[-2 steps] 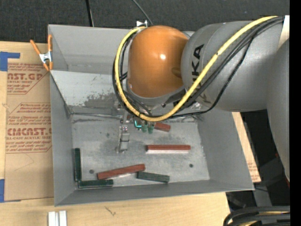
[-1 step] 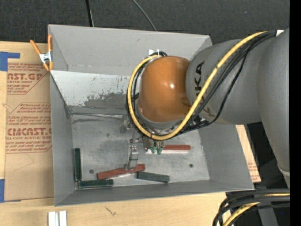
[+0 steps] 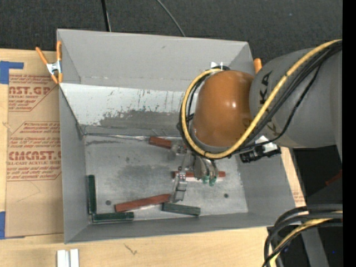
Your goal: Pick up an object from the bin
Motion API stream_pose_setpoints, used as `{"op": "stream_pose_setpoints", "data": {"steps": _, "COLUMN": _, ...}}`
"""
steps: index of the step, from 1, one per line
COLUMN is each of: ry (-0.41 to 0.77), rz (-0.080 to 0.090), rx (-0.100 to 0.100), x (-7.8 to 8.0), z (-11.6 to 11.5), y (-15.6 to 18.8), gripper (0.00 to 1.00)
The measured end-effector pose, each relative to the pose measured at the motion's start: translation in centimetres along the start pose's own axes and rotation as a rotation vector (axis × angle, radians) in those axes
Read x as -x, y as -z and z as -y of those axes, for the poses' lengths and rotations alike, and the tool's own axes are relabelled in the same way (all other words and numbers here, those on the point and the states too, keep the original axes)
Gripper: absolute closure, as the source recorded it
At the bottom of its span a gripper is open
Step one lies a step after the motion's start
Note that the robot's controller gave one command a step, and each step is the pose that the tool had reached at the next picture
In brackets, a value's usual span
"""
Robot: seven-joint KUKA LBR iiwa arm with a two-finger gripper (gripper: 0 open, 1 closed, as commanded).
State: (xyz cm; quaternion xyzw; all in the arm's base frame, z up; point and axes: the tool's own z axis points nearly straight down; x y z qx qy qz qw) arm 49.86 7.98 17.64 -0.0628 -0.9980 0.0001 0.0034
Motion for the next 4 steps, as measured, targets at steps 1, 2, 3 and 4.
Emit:
{"op": "stream_pose_setpoints", "data": {"steps": 1, "ry": 0.176, "rz": 0.017, "rx": 0.001, "x": -0.8, "z": -2.6, "y": -3.4, "gripper": 0.0}}
{"op": "stream_pose_setpoints", "data": {"steps": 2, "ry": 0.422, "rz": 0.008, "rx": 0.001, "x": -1.3, "z": -3.0, "y": -9.2, "gripper": 1.0}}
{"op": "stream_pose_setpoints", "data": {"steps": 3, "ry": 0.422, "rz": 0.008, "rx": 0.001, "x": -1.3, "z": -3.0, "y": -9.2, "gripper": 1.0}}
{"op": "stream_pose_setpoints", "data": {"steps": 4, "ry": 0.459, "rz": 0.009, "rx": 0.0, "x": -0.6, "z": -5.5, "y": 4.2, "gripper": 1.0}}
